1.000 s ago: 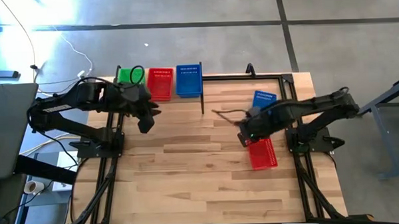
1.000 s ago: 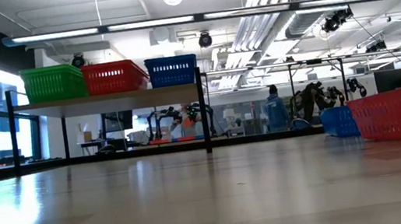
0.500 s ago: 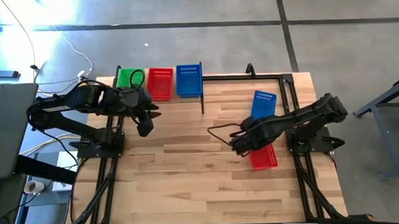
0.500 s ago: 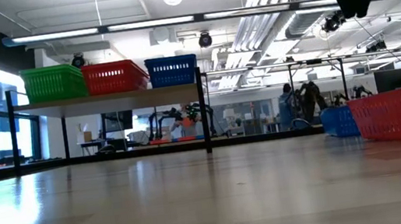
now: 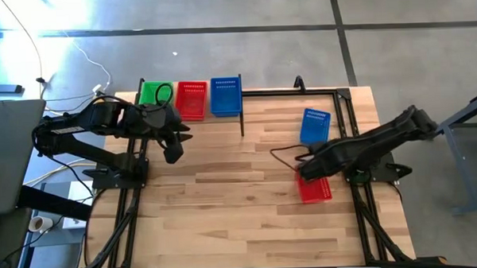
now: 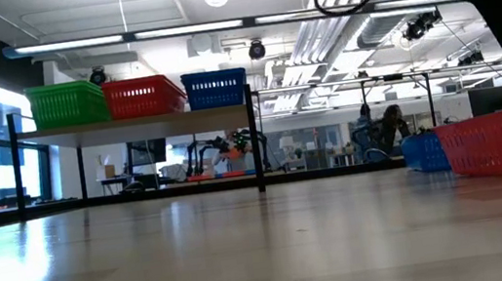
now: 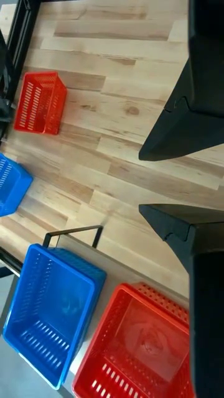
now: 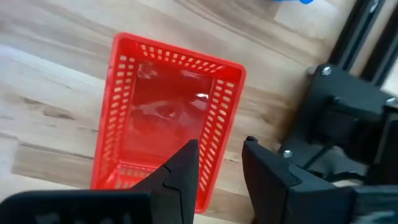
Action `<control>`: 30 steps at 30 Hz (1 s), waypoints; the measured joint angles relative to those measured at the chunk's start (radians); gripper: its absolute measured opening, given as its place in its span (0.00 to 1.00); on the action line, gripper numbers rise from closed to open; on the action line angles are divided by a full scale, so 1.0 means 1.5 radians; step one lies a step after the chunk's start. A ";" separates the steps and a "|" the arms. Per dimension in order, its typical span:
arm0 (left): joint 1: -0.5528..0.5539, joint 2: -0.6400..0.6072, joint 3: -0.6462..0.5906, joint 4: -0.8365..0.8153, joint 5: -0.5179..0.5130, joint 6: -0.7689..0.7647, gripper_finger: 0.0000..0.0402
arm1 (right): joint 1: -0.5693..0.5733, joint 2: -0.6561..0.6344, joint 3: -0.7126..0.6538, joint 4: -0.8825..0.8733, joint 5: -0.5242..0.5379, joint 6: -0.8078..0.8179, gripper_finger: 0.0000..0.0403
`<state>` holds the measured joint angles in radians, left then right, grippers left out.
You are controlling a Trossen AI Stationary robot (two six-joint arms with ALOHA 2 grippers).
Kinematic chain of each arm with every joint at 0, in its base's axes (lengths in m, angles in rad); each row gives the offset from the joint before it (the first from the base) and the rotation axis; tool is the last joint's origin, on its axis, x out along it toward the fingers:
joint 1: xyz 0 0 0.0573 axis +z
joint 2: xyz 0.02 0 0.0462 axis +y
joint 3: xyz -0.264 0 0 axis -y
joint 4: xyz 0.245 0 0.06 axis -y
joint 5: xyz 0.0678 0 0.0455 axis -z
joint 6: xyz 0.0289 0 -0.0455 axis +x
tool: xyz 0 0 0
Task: Stack baskets on shelf by color
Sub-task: Adjust the red baskets on the shelf
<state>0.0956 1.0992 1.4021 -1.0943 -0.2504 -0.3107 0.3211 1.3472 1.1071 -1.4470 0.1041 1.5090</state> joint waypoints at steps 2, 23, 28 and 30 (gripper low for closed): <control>0.000 0.000 0.000 0.000 0.000 0.000 0.28 | 0.000 -0.034 -0.028 0.019 -0.001 0.023 0.27; 0.000 0.000 0.000 0.000 0.000 0.000 0.28 | 0.000 -0.116 -0.234 0.208 -0.059 0.177 0.27; 0.000 0.000 0.000 0.000 0.000 0.000 0.28 | 0.000 -0.116 -0.267 0.220 -0.074 0.181 0.27; 0.000 0.000 0.000 0.000 0.000 0.000 0.28 | 0.000 -0.116 -0.288 0.259 -0.093 0.181 0.27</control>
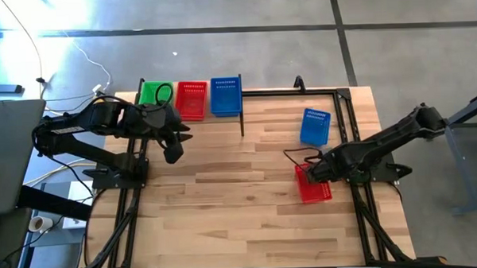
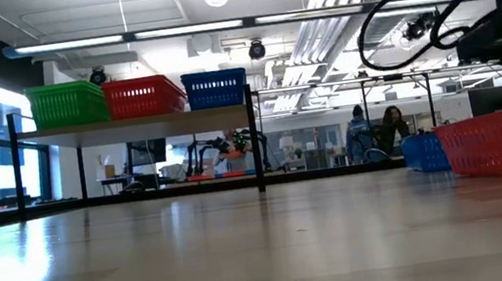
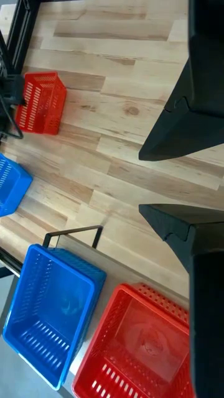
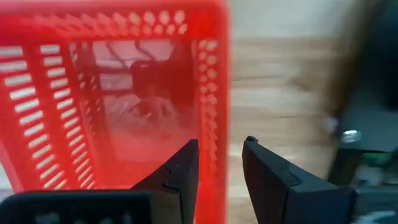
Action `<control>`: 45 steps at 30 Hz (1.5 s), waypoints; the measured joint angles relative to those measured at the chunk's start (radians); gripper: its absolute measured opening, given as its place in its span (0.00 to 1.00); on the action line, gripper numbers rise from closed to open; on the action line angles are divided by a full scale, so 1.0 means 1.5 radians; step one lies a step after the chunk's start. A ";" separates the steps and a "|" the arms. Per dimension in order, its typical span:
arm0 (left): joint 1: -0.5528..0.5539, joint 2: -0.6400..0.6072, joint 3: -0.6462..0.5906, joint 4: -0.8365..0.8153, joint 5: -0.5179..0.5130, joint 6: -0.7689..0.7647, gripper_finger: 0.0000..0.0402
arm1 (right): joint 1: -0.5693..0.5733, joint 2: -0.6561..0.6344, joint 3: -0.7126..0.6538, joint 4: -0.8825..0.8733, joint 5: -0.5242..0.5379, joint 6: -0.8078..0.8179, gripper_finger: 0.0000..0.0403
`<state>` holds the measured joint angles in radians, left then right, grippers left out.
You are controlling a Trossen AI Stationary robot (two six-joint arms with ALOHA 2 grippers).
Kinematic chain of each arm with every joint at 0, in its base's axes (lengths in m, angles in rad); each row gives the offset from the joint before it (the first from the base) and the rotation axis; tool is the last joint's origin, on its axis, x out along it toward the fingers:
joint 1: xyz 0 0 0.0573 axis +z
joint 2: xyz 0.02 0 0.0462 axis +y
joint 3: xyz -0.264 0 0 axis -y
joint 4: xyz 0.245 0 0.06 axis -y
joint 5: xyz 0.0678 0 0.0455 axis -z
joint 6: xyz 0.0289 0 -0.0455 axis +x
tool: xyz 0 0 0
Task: Stack baskets on shelf by color
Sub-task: Adjust the red baskets on the shelf
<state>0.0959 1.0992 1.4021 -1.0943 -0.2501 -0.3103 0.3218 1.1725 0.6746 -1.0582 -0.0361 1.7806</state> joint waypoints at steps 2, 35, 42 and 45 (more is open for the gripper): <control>0.000 0.000 0.000 0.000 0.000 0.000 0.28 | 0.000 0.000 -0.015 0.032 0.000 0.002 0.27; 0.002 0.020 0.000 0.000 0.000 0.023 0.28 | 0.000 0.001 0.164 0.081 0.183 0.029 0.00; 0.001 0.006 0.000 -0.006 0.007 0.030 0.28 | -0.001 0.049 0.271 0.095 0.275 -0.027 0.00; 0.001 -0.003 0.000 -0.007 0.007 0.030 0.28 | -0.009 0.085 0.325 0.093 0.298 -0.067 0.00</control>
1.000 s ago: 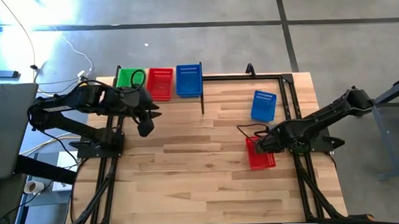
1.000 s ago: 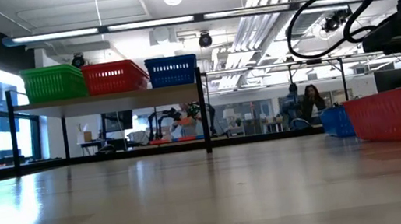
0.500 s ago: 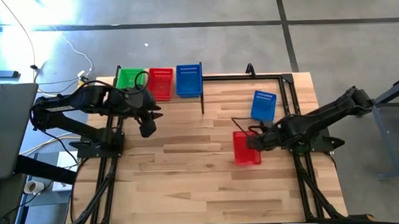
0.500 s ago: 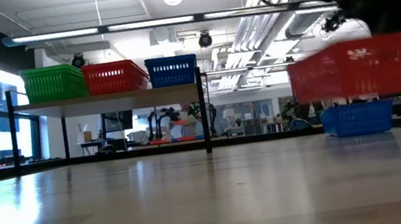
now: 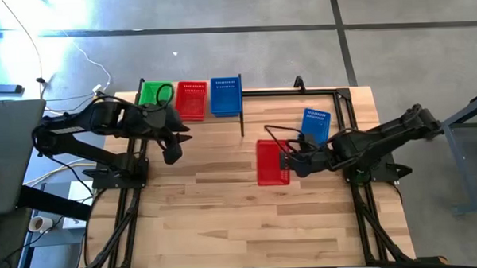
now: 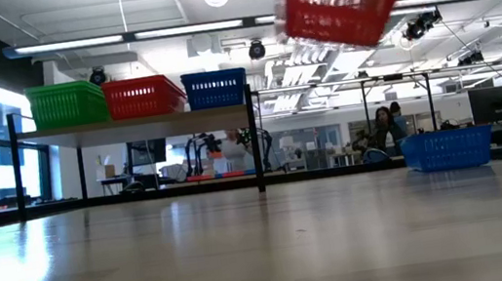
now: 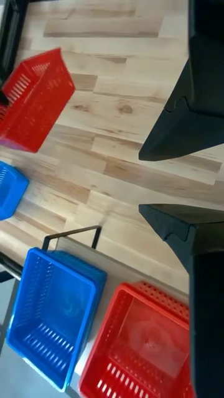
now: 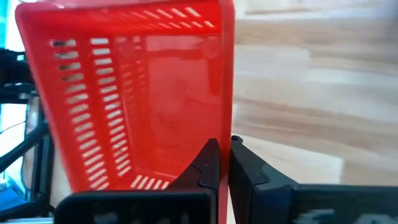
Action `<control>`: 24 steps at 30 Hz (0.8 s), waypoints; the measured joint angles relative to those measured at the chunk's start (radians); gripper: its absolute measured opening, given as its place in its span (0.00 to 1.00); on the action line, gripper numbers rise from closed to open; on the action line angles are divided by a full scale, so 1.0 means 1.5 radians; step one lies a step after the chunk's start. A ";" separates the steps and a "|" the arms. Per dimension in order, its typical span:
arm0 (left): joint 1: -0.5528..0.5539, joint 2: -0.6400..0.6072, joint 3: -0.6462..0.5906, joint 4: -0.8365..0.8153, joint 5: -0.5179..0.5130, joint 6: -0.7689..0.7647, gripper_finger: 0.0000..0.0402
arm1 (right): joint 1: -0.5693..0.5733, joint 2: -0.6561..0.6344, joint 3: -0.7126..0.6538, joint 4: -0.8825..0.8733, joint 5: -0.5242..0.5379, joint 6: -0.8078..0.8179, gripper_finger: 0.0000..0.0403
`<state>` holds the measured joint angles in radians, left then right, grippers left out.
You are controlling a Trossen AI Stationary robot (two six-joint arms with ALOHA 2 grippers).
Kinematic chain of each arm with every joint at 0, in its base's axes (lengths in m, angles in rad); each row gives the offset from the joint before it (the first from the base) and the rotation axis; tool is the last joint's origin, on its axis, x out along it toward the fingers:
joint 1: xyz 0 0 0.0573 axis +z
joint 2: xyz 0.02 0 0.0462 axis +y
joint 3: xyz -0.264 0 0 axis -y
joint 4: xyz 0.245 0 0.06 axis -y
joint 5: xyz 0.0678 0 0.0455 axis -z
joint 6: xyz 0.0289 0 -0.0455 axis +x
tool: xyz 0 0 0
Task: Stack baskets on shelf by color
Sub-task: Adjust the red baskets on the shelf
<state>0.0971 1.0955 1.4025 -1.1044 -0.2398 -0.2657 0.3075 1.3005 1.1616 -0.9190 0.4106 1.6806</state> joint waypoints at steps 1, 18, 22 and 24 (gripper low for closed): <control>0.000 -0.004 0.000 0.000 0.000 0.000 0.28 | -0.004 0.012 0.016 -0.001 0.003 -0.013 0.00; 0.000 -0.072 0.000 -0.004 0.035 -0.037 0.28 | -0.091 0.162 0.265 0.003 0.016 -0.257 0.00; 0.000 -0.077 0.000 -0.006 0.035 -0.062 0.28 | -0.102 0.193 0.329 0.005 0.034 -0.315 0.00; 0.000 -0.078 0.000 -0.012 0.039 -0.067 0.28 | -0.109 0.210 0.361 0.012 0.035 -0.343 0.00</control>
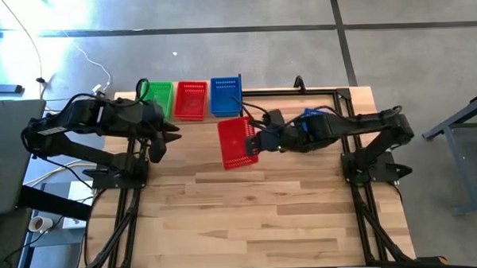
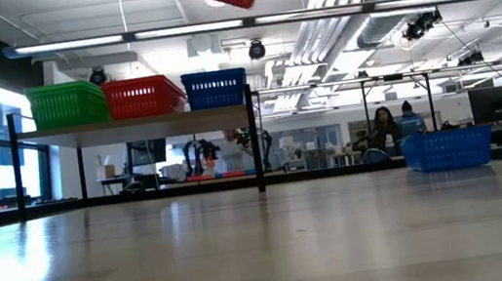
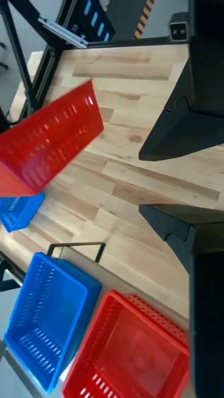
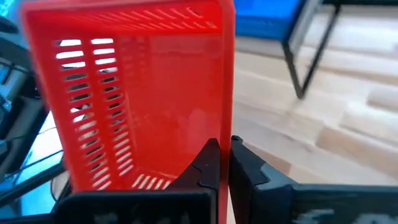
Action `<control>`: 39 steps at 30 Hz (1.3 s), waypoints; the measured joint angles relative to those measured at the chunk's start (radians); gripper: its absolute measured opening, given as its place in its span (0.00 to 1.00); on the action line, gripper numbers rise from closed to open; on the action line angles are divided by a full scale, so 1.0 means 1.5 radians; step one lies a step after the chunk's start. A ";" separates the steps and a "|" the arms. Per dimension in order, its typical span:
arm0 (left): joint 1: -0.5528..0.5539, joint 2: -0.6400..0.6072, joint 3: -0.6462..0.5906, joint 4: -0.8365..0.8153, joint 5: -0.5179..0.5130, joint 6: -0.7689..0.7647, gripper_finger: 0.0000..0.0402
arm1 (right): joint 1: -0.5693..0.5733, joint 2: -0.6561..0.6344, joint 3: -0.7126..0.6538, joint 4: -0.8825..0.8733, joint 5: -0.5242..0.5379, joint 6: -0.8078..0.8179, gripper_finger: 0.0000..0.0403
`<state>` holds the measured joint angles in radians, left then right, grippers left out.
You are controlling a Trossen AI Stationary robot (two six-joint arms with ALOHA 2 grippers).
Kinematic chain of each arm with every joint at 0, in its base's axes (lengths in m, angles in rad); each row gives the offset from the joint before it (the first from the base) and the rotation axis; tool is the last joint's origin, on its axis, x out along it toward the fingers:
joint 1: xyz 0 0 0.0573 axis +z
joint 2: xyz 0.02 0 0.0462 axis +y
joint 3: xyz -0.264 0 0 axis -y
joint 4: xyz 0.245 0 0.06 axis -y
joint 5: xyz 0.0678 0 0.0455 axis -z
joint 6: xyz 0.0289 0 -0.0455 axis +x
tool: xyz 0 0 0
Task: Stack baskets on shelf by color
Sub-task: Adjust the red baskets on the shelf
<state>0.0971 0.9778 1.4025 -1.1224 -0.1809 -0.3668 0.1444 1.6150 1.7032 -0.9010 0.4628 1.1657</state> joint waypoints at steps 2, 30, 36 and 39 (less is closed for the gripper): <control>0.000 -0.001 0.000 -0.008 0.007 -0.001 0.28 | -0.005 0.020 0.033 0.001 0.000 -0.025 0.00; 0.000 0.018 0.000 -0.012 -0.170 -0.120 0.28 | -0.068 0.174 0.155 0.134 0.105 -0.120 0.00; 0.000 0.041 0.000 0.056 -0.212 -0.082 0.28 | -0.104 0.176 0.155 0.162 0.109 -0.174 0.00; 0.000 0.048 0.000 0.078 -0.214 -0.059 0.28 | -0.110 0.176 0.155 0.160 0.121 -0.192 0.00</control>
<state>0.0974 1.0504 1.4025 -1.0048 -0.5015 -0.4560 -0.0206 1.8790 1.9362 -0.6609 0.6448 0.8778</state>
